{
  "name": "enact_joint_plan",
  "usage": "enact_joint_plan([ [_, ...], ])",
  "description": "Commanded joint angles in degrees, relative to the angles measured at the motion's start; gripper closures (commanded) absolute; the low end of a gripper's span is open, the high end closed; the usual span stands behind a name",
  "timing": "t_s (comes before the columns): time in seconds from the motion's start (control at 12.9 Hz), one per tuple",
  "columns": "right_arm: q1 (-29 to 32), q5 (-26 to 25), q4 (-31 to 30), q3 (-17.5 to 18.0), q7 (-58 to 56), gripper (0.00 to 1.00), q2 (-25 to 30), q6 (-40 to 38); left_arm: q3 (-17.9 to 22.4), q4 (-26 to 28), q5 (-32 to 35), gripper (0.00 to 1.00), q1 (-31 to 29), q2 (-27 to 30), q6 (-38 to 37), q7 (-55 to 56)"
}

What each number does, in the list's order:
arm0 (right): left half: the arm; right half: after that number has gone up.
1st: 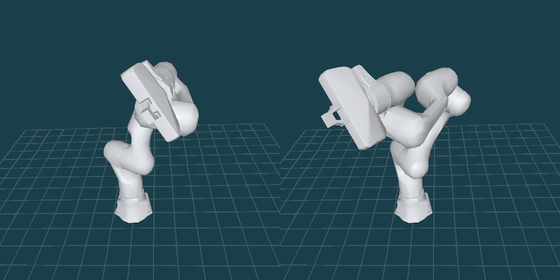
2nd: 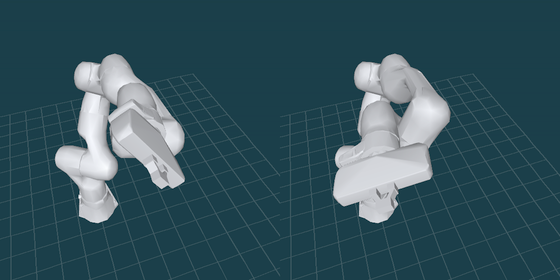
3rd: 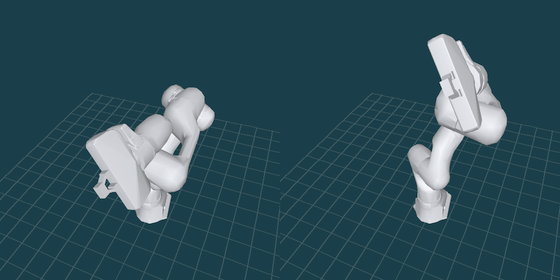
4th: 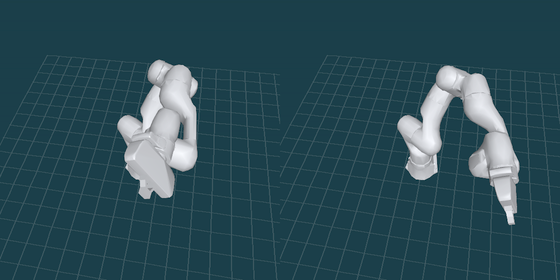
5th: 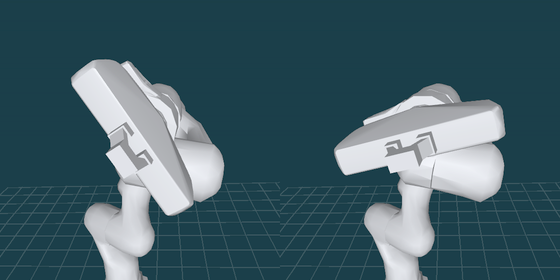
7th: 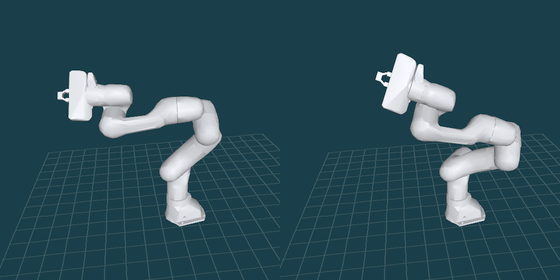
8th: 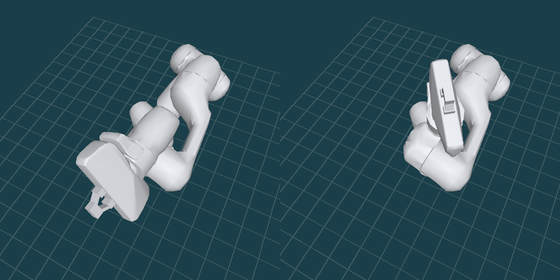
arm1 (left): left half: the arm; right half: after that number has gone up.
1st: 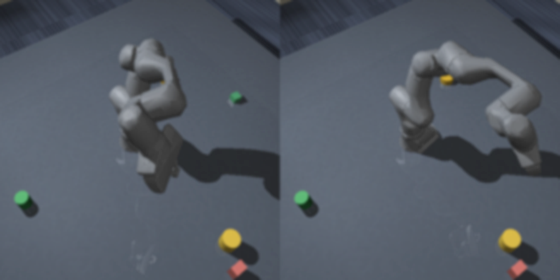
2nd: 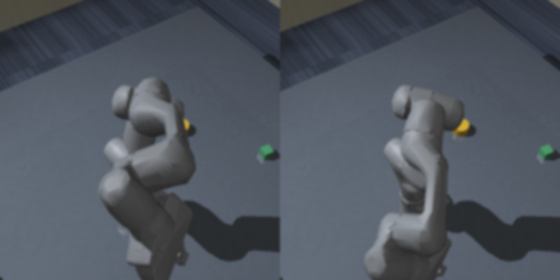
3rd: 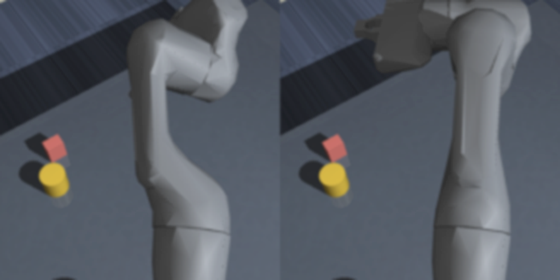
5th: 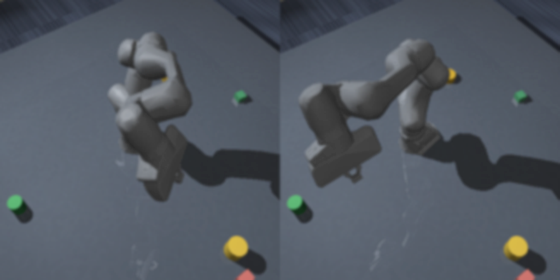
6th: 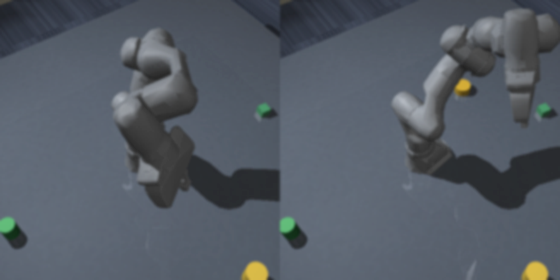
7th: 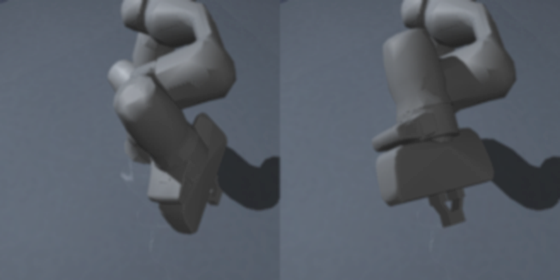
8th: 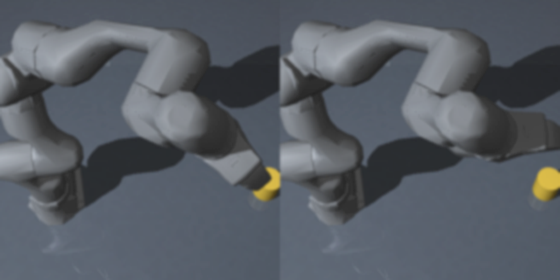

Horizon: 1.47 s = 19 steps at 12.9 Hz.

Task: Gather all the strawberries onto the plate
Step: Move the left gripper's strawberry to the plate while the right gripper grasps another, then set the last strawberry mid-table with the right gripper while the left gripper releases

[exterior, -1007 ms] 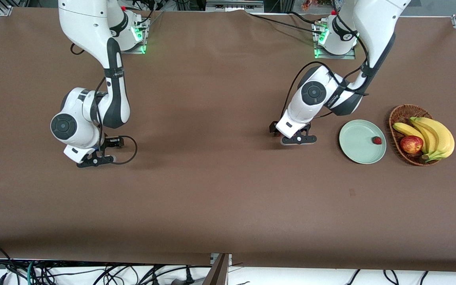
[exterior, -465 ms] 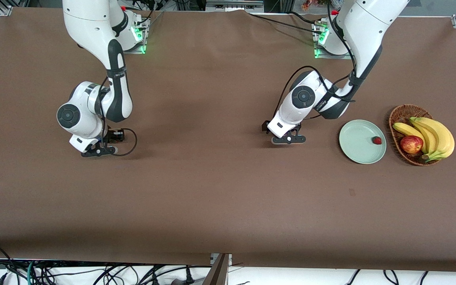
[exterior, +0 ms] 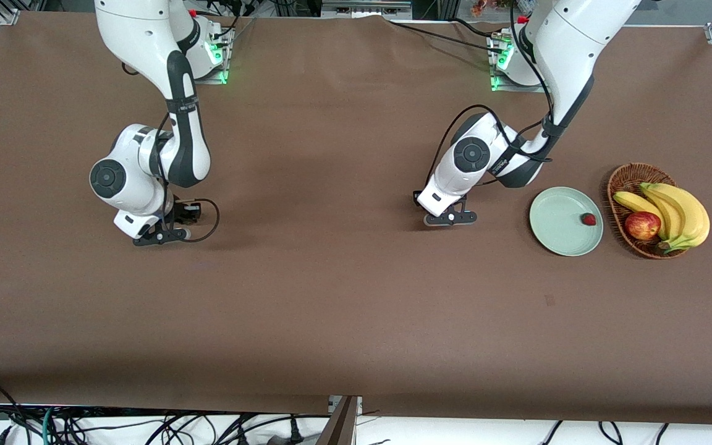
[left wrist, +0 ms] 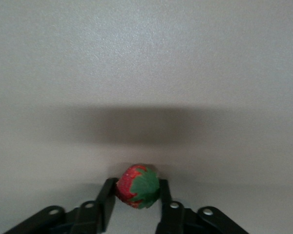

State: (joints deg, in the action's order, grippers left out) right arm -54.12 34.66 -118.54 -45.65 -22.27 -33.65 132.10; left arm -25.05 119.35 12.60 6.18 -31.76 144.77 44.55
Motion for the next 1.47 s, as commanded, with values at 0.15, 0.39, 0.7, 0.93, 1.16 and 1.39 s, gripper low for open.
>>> enact_joint_plan([
  [0.15, -9.2, 1.4, 9.3, -0.1, 20.1, 0.90, 1.0, -6.9, 0.3, -4.3, 1.3, 0.78, -0.5, 2.1, -6.8, 0.6],
  [0.39, -14.1, 3.7, 16.1, 0.6, 33.8, 0.90, -1.1, -6.4, 2.8, -7.4, -7.4, 0.79, -2.8, 5.9, -14.8, -11.8],
  [0.7, -14.3, 11.0, 25.2, 8.5, 50.2, 0.82, -7.7, -1.3, 18.0, -6.9, -16.6, 0.78, -2.8, 12.9, -25.3, -38.5],
  [0.93, -14.3, 11.2, 30.2, 18.5, 67.1, 0.79, -14.2, 13.9, 29.8, -6.5, -18.1, 0.78, -2.9, 14.1, -28.8, -57.3],
  [1.16, -16.8, 11.1, 33.1, 24.5, 78.0, 0.65, -19.1, 27.6, 34.4, -2.9, -18.9, 0.77, -3.0, 12.3, -22.6, -63.1],
  [1.39, -19.1, 11.0, 36.0, 24.6, 90.5, 0.28, -21.0, 32.2, 34.4, 2.6, -18.9, 0.77, -3.4, 10.3, -11.8, -63.6],
])
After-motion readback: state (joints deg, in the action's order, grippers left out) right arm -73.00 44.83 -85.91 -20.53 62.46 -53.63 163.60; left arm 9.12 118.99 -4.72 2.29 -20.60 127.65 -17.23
